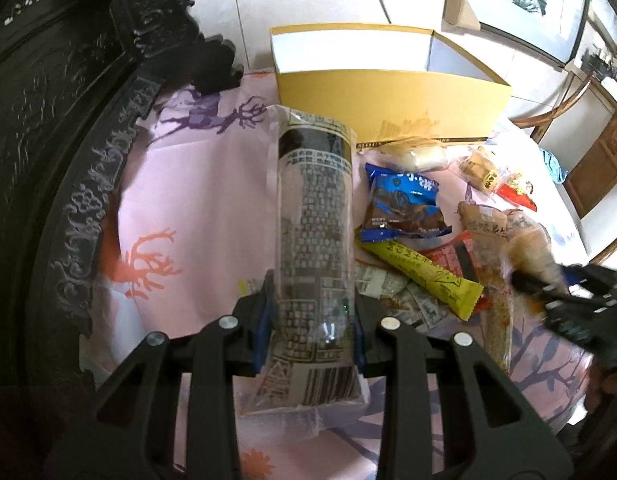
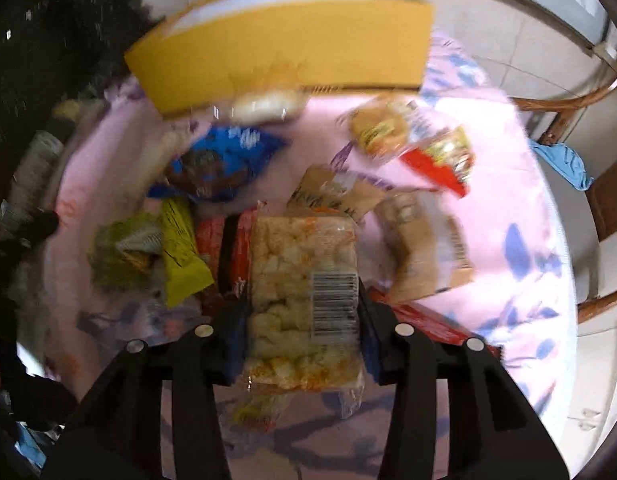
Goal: Organize snacks
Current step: 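Lower both held snacks into the yellow box and open both tools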
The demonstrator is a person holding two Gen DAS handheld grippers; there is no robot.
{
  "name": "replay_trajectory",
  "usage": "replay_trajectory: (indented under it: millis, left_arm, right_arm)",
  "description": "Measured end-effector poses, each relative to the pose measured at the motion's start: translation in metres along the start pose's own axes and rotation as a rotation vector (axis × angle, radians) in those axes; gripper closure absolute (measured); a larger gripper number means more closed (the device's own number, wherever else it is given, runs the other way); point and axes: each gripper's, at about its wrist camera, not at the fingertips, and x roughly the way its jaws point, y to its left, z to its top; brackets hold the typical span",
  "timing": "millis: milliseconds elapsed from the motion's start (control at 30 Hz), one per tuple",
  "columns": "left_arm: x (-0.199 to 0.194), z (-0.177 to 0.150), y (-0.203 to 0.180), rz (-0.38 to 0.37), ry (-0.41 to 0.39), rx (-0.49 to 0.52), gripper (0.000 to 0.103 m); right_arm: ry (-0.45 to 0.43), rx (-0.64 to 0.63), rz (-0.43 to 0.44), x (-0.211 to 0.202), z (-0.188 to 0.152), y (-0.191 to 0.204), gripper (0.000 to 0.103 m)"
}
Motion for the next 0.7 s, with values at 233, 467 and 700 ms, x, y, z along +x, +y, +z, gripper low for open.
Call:
replay_trajectory:
  millis: [233, 467, 700]
  left_arm:
    - [-0.025, 0.039, -0.009, 0.012, -0.105, -0.009, 0.072]
    - [-0.025, 0.131, -0.020, 0.089, -0.263, -0.035, 0.072]
    - [0.002, 0.201, -0.024, 0.105, -0.306, 0.012, 0.071]
  right_arm:
    - [-0.237, 0.058, 0.050, -0.081, 0.052, -0.029, 0.057]
    - [-0.485, 0.008, 0.014, -0.121, 0.164, -0.041, 0.057]
    - [-0.521, 0.008, 0.015, -0.088, 0.245, -0.053, 0.057]
